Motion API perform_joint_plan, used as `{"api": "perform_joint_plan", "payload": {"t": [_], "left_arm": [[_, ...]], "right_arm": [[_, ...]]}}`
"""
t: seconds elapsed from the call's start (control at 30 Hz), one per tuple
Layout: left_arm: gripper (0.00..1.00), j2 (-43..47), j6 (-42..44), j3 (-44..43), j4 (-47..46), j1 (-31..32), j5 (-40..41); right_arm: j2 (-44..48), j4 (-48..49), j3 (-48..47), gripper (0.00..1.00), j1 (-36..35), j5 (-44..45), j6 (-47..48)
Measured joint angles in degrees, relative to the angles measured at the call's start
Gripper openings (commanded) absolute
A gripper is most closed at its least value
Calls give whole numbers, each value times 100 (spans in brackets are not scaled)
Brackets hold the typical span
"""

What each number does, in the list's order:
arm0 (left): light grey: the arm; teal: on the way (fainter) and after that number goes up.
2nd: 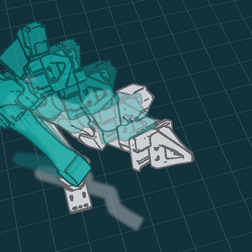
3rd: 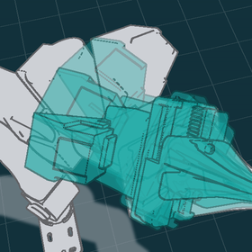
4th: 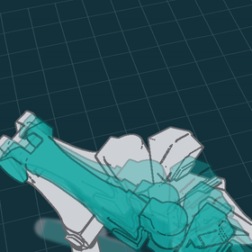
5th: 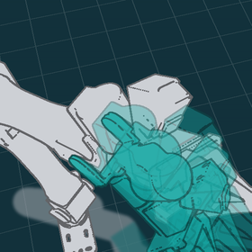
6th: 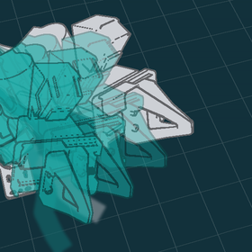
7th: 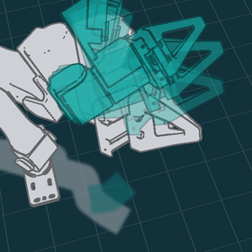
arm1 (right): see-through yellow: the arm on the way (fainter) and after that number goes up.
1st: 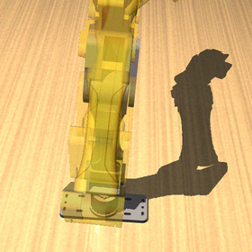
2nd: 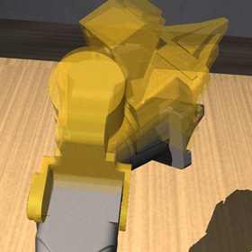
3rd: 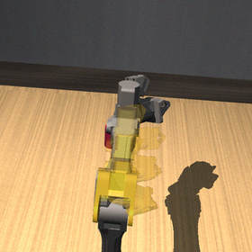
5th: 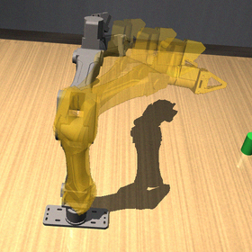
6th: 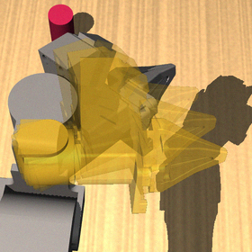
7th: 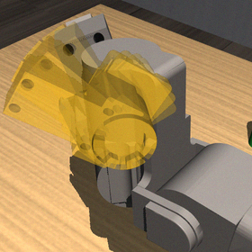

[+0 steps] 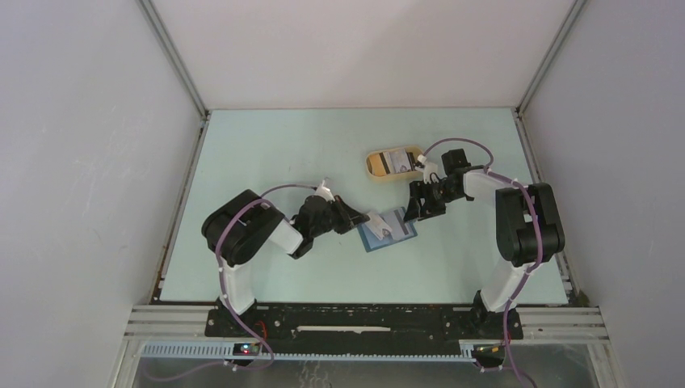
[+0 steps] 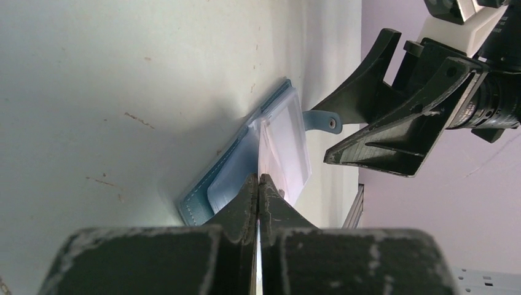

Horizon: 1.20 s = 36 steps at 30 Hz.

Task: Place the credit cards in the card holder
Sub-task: Insert the credit card into the card holder.

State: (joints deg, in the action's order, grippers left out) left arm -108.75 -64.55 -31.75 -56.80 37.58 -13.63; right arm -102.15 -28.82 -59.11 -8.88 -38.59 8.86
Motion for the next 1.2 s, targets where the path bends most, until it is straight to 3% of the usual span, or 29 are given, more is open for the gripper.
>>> {"api": "perform_joint_plan", "payload": {"t": [1.2], "left_arm": [[0, -348, -114, -649, 713, 153, -354]], "right_arm": [[0, -15, 0, 73, -22, 0, 0]]}}
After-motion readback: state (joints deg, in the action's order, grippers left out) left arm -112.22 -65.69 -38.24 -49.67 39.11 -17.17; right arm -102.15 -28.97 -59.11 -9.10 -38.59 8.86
